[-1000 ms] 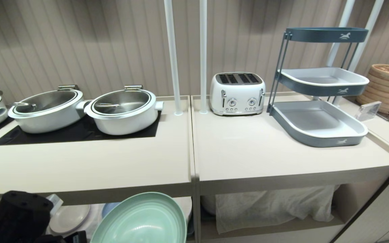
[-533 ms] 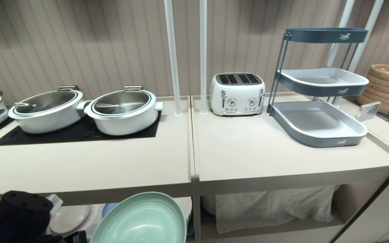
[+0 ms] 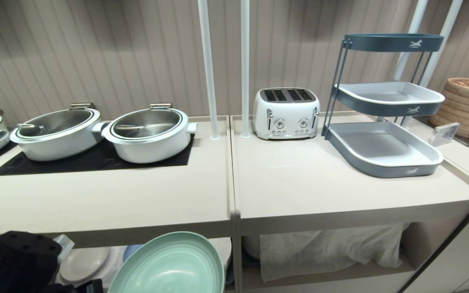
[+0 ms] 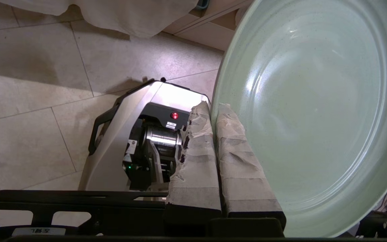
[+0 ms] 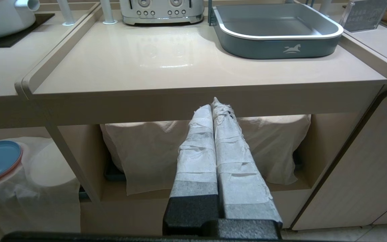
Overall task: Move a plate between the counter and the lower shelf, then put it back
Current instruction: Put the plate
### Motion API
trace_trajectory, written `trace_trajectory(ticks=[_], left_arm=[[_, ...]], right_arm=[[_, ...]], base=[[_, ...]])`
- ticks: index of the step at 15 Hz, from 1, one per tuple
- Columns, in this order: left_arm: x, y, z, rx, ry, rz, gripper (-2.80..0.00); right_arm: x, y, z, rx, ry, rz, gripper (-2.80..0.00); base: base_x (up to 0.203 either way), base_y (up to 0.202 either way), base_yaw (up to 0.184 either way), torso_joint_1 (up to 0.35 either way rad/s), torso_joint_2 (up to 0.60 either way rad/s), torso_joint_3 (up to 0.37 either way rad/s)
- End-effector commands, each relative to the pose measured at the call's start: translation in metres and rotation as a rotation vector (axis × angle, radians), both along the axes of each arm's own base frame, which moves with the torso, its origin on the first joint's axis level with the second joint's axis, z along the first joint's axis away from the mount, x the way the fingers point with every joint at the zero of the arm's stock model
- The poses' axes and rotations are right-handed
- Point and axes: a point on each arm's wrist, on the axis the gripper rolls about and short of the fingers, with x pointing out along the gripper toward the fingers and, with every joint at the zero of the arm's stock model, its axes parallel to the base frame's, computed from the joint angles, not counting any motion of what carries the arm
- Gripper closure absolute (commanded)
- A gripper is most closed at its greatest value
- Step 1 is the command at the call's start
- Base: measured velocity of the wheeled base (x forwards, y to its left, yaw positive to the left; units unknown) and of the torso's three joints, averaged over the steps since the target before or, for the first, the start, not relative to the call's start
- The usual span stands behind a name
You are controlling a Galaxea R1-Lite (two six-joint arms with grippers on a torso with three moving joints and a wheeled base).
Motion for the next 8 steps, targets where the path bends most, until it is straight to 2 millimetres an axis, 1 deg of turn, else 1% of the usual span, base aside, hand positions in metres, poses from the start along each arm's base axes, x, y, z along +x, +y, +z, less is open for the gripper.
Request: trace_trajectory(ticks=[1, 8], left_arm=[[-0.0007, 0.0003, -0.0012, -0.001, 0.007, 0.003, 0.00], [-0.0012, -0.0001, -0.0021, -0.018, 0.020, -0.012, 0.00]], right_arm=[[0.0000, 0.0000, 0.0000, 0.000, 0.000, 0.000, 0.00], [0.0000, 0.0000, 0.0000, 0.000, 0.000, 0.000, 0.00]], base=[[0.000, 0.000, 0.000, 0.000, 0.00, 0.000], [0.000, 0.000, 0.000, 0.000, 0.00, 0.000]])
